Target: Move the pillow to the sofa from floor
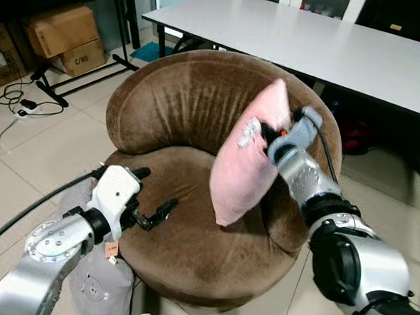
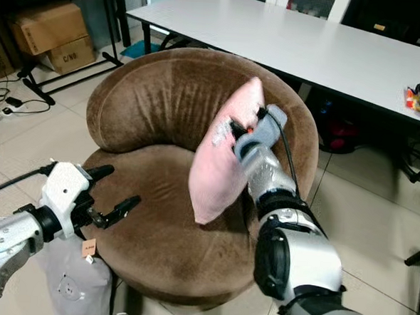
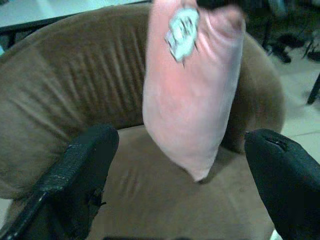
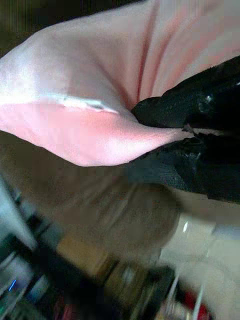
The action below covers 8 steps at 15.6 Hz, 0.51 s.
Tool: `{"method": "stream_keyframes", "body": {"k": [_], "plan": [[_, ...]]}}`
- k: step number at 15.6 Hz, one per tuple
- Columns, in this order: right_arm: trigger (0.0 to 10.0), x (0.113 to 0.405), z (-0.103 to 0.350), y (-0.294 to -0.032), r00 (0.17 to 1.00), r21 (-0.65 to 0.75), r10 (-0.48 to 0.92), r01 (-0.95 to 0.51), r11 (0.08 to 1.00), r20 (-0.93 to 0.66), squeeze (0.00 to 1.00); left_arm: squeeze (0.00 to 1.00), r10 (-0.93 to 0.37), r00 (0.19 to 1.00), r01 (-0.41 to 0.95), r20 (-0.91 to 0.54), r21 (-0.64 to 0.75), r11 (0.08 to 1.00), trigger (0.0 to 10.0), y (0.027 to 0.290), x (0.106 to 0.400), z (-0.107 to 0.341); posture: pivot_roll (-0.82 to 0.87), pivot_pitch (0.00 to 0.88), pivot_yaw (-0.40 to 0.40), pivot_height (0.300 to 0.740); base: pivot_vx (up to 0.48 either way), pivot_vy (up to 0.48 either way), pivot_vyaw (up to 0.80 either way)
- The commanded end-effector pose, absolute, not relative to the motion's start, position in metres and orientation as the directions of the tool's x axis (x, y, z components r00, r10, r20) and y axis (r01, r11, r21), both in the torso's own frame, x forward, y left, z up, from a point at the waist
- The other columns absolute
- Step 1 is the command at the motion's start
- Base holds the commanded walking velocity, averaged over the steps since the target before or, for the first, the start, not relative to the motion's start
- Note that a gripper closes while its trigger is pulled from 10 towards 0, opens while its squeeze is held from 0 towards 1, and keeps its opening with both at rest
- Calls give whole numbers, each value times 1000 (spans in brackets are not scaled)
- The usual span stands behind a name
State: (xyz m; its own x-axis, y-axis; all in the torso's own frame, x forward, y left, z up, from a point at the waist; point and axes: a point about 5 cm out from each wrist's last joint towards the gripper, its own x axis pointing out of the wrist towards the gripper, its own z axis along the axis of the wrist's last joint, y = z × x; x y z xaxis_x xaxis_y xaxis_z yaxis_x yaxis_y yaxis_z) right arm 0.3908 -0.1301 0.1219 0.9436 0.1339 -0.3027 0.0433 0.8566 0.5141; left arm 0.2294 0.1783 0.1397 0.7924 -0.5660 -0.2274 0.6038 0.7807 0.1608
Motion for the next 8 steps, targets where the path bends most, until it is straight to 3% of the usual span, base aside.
{"method": "stream_keyframes", "body": {"k": [1,7,8], "plan": [[10000,391,121,-140,944,432,71,80,898,-321,0,0,-570,794,600,-211,120,791,10000,180,227,145,20,0,1,740,0,0,0],[10000,380,97,-158,901,273,-54,187,944,-430,0,0,-515,814,556,-268,105,824,10000,191,230,145,21,0,-1,740,0,0,0],[10000,378,95,-163,896,223,-84,198,955,-436,157,0,-513,815,554,-268,105,826,10000,191,230,145,22,0,-2,740,0,0,0]]}}
